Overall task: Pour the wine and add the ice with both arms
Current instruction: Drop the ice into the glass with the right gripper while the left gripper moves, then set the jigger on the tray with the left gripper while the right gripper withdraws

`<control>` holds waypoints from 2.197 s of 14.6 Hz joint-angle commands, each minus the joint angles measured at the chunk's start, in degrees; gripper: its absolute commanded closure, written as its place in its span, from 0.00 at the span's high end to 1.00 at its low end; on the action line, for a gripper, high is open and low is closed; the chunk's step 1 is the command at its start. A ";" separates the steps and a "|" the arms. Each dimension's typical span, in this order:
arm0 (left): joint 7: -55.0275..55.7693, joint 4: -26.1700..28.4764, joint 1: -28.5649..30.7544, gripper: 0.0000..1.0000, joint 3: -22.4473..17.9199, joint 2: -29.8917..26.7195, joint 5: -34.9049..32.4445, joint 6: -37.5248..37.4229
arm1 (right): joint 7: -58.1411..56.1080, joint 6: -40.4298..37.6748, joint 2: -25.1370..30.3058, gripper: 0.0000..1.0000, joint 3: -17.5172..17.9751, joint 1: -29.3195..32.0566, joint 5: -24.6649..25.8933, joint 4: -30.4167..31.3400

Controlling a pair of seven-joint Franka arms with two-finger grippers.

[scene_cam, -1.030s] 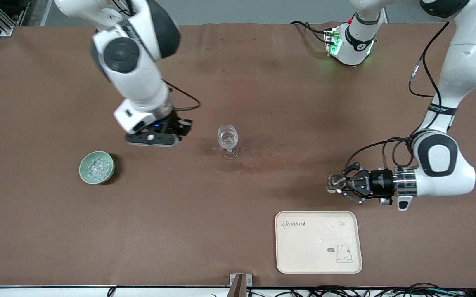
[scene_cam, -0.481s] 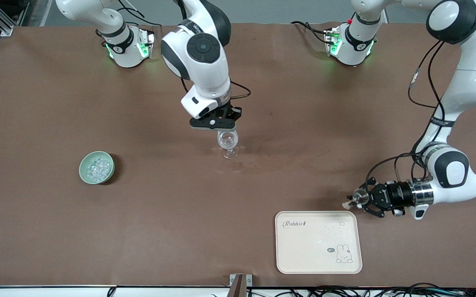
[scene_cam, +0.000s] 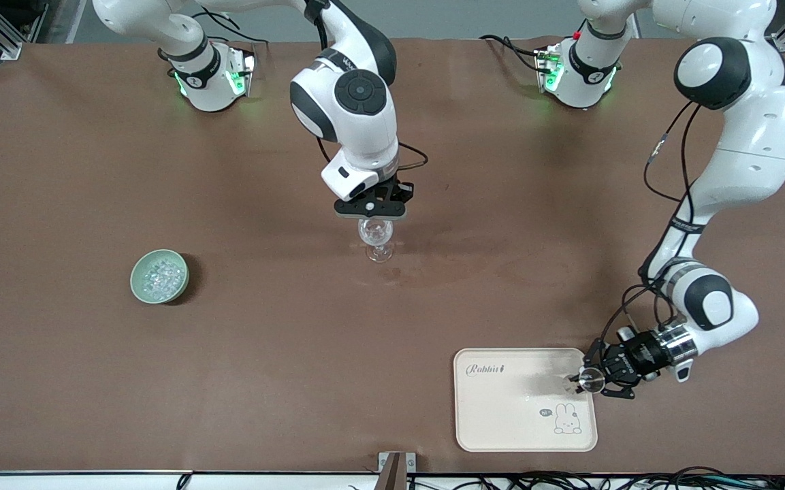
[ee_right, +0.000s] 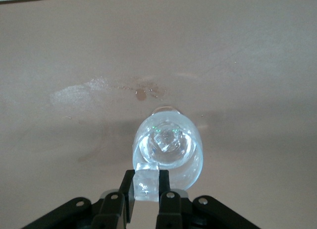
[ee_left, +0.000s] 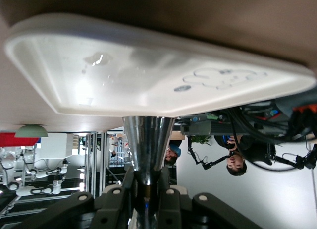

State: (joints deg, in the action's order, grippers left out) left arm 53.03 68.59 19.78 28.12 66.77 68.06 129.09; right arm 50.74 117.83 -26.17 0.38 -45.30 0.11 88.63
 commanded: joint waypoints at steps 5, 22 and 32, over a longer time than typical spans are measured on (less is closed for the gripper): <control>-0.64 -2.32 0.08 0.08 0.18 3.72 1.20 -0.15 | 0.94 -1.11 0.07 0.12 -0.30 0.03 4.90 -0.39; 8.58 0.58 5.18 1.00 -0.08 -7.17 -28.33 -13.49 | -2.13 -3.30 7.35 1.00 -0.30 11.61 4.99 -0.39; 8.50 0.06 5.80 1.00 0.53 -19.11 -52.04 -26.17 | -33.49 -16.83 23.70 1.00 -0.12 36.14 4.64 4.19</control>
State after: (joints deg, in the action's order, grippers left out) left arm 61.33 66.84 26.36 28.76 52.32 20.44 103.88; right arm 20.57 102.40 -7.63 -1.26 -12.24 4.54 88.83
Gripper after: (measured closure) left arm 0.000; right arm 0.000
